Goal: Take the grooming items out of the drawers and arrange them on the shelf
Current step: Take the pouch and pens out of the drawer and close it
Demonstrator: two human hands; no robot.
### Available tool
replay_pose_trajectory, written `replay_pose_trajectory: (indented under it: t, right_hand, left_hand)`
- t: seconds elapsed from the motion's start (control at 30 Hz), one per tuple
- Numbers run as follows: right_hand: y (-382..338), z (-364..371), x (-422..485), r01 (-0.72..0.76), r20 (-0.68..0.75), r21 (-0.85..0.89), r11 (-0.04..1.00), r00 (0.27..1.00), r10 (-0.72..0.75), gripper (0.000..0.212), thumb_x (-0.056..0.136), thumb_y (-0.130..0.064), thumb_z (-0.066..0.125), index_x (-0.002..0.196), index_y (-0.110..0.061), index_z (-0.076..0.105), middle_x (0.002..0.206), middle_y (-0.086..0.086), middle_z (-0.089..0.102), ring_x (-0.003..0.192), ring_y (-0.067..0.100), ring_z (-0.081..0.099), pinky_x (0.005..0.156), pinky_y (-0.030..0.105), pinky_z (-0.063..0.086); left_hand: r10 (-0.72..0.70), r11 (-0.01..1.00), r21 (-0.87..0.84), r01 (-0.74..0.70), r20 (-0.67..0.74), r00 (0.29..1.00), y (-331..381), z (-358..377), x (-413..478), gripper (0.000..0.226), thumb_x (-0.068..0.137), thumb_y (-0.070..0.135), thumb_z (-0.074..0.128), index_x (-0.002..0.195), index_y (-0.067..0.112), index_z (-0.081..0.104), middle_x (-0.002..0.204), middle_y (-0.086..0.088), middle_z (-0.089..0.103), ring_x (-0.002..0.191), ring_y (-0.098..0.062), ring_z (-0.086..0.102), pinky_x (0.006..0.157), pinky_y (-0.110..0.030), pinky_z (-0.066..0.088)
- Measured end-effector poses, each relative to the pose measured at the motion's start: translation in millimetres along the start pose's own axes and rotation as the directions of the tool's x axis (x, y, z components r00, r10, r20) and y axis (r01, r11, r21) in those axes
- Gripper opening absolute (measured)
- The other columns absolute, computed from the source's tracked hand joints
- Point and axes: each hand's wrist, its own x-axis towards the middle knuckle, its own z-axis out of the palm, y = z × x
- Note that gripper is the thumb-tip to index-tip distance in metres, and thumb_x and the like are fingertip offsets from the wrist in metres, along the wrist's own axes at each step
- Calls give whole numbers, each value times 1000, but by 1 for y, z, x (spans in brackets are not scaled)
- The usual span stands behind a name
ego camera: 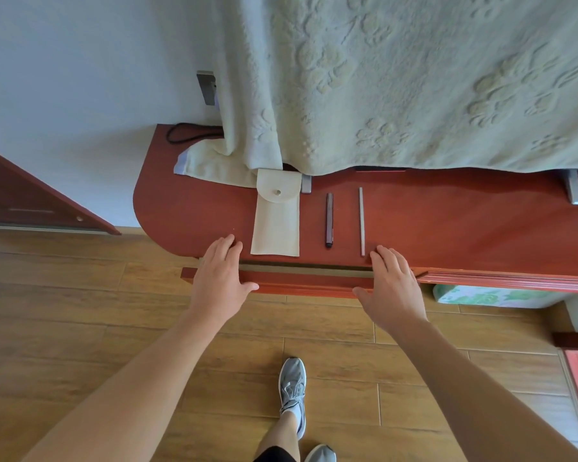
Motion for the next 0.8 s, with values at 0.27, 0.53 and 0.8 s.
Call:
replay_pose_trajectory:
  t: [0.27, 0.53, 0.8]
  right_hand:
    - [1, 20, 14, -33, -240, 16, 999, 970, 36, 52, 76, -31, 79, 116, -4, 60, 123, 11, 57, 117, 33, 51, 94, 48, 45]
    - [1, 32, 25, -44, -353, 6, 999, 935, 43, 48, 72, -24, 81, 112, -6, 61, 114, 12, 58, 108, 36, 52, 85, 49, 43]
    - [1, 35, 26, -52, -331, 1, 999, 942, 50, 51, 72, -21, 82, 114, -5, 60, 116, 13, 57, 110, 36, 51, 86, 49, 41]
  left_hand:
    - [14, 999, -44, -24, -204, 979, -4, 14, 17, 65, 61, 43, 91, 106, 4, 65, 118, -12, 61, 112, -31, 56, 96, -44, 49]
    - [2, 1000, -26, -9, -271, 963, -5, 21, 30, 57, 60, 45, 91, 89, 7, 61, 108, -12, 61, 101, -33, 57, 84, -45, 49]
    - [-3, 1000, -15, -1, -231, 973, -6, 22, 30, 55, 62, 46, 90, 89, 8, 61, 109, -12, 61, 102, -32, 56, 86, -45, 48]
